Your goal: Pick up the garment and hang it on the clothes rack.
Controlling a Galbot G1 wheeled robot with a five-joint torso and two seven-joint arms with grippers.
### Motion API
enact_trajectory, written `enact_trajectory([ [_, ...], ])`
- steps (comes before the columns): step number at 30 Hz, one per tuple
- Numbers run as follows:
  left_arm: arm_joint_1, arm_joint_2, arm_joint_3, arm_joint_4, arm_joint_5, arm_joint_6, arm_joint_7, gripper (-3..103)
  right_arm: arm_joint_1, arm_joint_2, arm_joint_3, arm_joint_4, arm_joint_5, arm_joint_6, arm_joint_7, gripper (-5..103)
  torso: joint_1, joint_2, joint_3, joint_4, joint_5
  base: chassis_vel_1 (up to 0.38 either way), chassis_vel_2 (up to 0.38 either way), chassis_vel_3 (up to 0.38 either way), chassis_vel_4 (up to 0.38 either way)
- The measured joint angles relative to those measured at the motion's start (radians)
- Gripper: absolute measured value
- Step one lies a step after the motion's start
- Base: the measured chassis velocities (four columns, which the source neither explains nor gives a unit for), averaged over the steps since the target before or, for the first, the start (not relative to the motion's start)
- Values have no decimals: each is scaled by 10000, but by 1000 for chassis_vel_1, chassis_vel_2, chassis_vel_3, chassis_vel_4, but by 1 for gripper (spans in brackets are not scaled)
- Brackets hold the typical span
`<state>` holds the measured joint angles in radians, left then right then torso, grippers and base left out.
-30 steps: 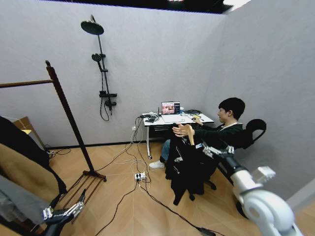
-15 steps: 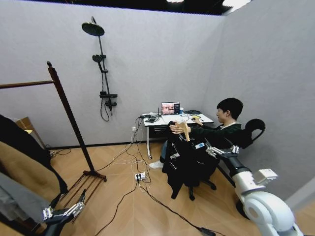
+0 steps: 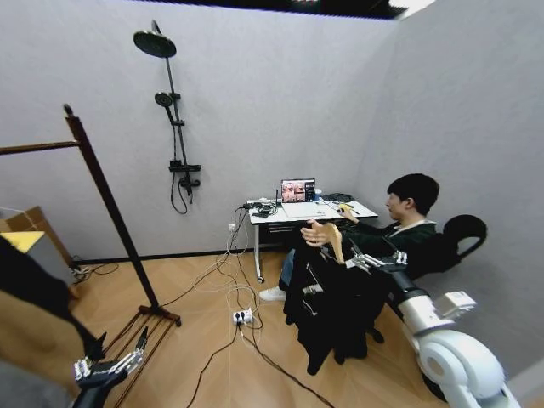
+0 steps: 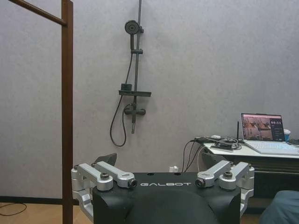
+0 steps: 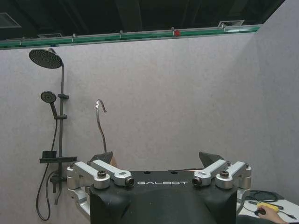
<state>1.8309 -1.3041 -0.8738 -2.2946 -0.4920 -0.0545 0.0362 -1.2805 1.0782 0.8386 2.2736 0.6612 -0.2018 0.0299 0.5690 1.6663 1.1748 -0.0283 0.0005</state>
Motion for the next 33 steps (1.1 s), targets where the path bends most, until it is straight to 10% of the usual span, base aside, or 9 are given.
enact_trajectory([
  [13, -2, 1, 1, 0, 0, 0, 1, 100, -698, 539, -377, 422, -1648, 1969, -1789, 100, 10, -6, 3, 1, -6, -206, 209, 186, -181],
  [20, 2, 0, 1, 0, 0, 0, 2, 100, -1206, 932, 216, 1553, -3353, 1488, 614, 100, -17, 9, -6, -3, -4, 64, -59, -51, 56],
  [33, -1, -1, 1, 0, 0, 0, 1, 100, -2196, 1751, -1325, 2306, -3635, 1320, 1024, 100, 1, -1, 0, -2, -6, 1, 1, 7, 0],
])
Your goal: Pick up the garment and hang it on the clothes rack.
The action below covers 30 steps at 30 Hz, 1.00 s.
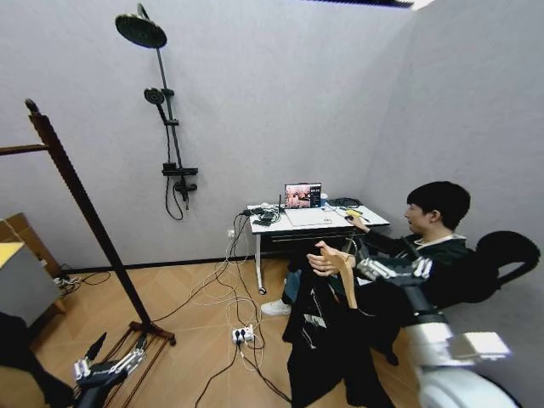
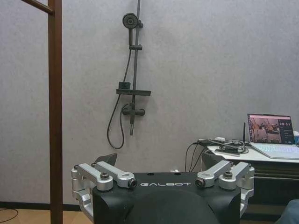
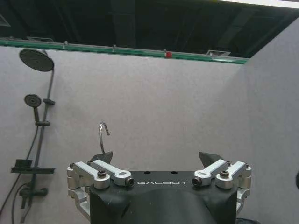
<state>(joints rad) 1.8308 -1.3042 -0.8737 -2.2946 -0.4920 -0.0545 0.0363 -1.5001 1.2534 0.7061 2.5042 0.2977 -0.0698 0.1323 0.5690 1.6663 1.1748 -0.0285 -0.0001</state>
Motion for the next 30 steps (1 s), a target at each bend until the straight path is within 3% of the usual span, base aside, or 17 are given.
enact_trajectory([
  [3, 0, 0, 0, 0, 0, 0, 0, 100, 47, -15, -52, 1, -369, 713, -720, 100, -3, 0, -1, 3, 0, 0, 0, 0, 0],
  [7, 0, 0, 0, 0, 0, 0, 0, 100, -93, -55, -373, -10, 13, 685, -1019, 100, -3, 1, -1, 4, 0, 0, 0, 0, 0],
  [14, 0, 0, 0, 0, 0, 0, 0, 100, -114, 104, -752, -38, 244, 382, -835, 100, -3, 1, -1, 2, 0, 0, 0, 0, 0],
  [19, 0, 0, 0, 0, 0, 0, 0, 100, 494, 0, -709, -906, 1104, -55, -447, 100, -3, 1, -1, 3, 2, 0, 0, 0, 0],
  [26, 0, 0, 0, 0, -1, 0, 0, 100, 1045, -153, -903, -1673, 1278, -137, -379, 102, -3, 1, 0, 3, 2, 0, 0, 0, 0],
  [29, 0, 0, 0, 0, 0, 0, 0, 100, 1206, -204, -997, -1790, 1289, -139, -330, 98, -3, 1, 0, 3, 2, 0, 0, 0, 0],
  [30, 0, 0, 0, 0, 0, 0, 0, 100, 1300, -232, -1047, -1829, 1295, -140, -302, 88, -3, 2, 0, 3, 1, 0, 0, 0, 0],
])
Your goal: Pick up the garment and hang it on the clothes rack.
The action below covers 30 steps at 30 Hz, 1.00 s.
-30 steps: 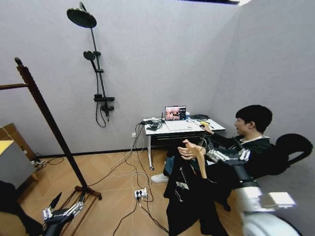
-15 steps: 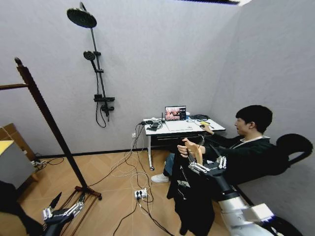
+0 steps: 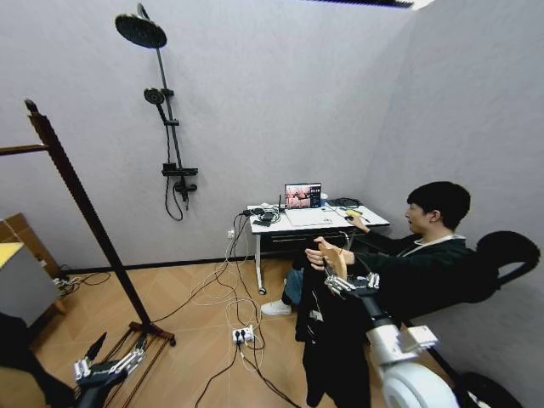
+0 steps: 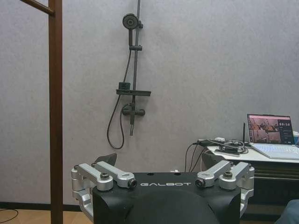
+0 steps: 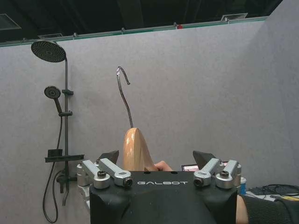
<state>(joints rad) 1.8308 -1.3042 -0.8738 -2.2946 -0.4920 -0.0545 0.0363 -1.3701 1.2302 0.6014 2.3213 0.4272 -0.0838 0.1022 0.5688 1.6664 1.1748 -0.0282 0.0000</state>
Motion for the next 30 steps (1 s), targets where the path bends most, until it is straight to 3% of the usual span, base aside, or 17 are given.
enact_trajectory([
  [2, 0, 0, 0, 0, 0, 0, 1, 100, 43, -9, -25, -13, 9, -4, 31, 88, 0, 0, 0, 0, 0, 0, 0, 0, 0],
  [4, 0, 0, 0, 0, 0, 0, 0, 100, 101, -48, -40, -51, 23, -13, 72, 77, 0, 0, 0, -1, 0, 0, 0, 0, 0],
  [8, 0, 0, 0, 0, 0, 0, 0, 100, 137, -90, -40, -76, 40, -19, 93, 66, 0, 0, 0, -1, 0, 0, 0, 0, 0],
  [10, 0, 0, 0, 0, 0, 0, 0, 100, 145, -108, -27, -72, 46, -24, 110, 50, 0, 0, 0, -1, 0, 0, 0, 0, 0],
  [14, 0, 0, 0, 0, 0, 0, 0, 100, 125, -108, 1, -39, 48, -27, 128, 44, 0, 0, 0, -1, 0, 0, 0, 0, 0],
  [16, 0, 0, 0, 0, 0, 0, 0, 100, 101, -92, 16, -7, 49, -30, 141, 28, 0, 0, 0, -1, 0, 0, 0, 0, 0],
  [19, 0, 0, 0, 0, 0, 0, 0, 100, 88, -78, 20, 9, 50, -31, 145, 23, 0, 0, 0, -1, 0, 0, 0, 0, 0],
  [21, 0, 0, 0, 0, 0, 0, 0, 100, 76, -45, 28, 47, 75, -46, 187, 13, 0, 0, 0, -1, 0, 0, 0, 0, 0],
  [30, 0, 0, 0, 0, 0, 1, 0, 100, 0, -130, 160, 191, 302, -164, 220, 10, 0, 0, 0, -1, 0, 0, 0, 0, 0],
])
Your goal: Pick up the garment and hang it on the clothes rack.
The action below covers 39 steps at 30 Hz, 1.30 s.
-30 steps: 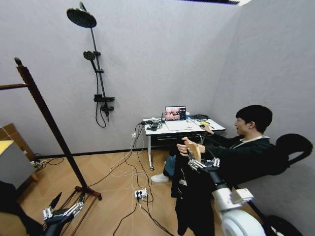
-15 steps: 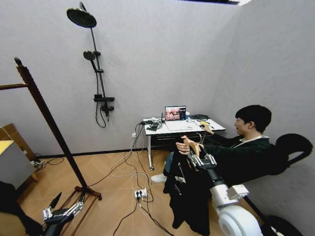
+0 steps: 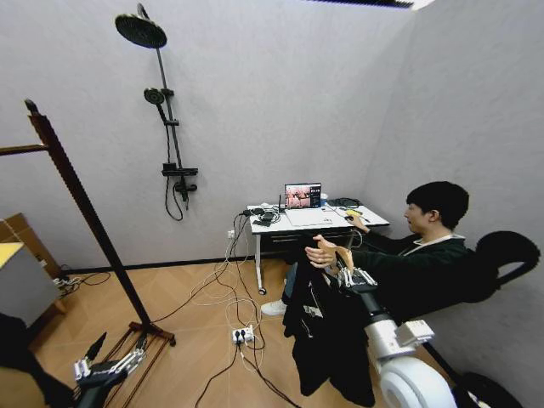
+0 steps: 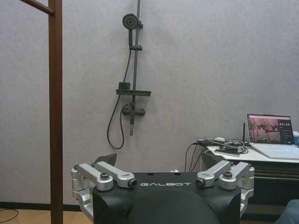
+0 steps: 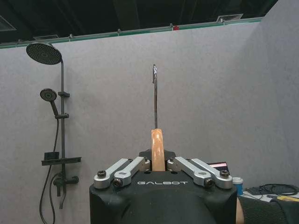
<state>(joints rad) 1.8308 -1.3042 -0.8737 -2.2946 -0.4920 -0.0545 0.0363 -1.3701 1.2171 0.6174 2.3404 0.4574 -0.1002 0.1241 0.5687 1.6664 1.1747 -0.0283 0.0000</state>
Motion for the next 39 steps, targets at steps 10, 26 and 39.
enact_trajectory([
  [10, 0, 0, 0, 0, 0, -1, 0, 100, 1248, -1241, 125, -112, 976, -489, 0, 10, 0, -1, 0, 4, -1, 0, 0, 0, 0],
  [26, 0, 0, 0, 1, 0, 0, -1, 100, 3384, -1715, -876, -1947, 1328, -140, -151, 10, 0, -1, 0, 1, 0, 0, 0, 0, 0],
  [39, 0, 0, 0, 0, 0, -1, -1, 100, 4983, -1425, -2435, -3602, 1285, 126, -87, 10, 1, -1, 0, 0, -1, 0, 0, 0, 0],
])
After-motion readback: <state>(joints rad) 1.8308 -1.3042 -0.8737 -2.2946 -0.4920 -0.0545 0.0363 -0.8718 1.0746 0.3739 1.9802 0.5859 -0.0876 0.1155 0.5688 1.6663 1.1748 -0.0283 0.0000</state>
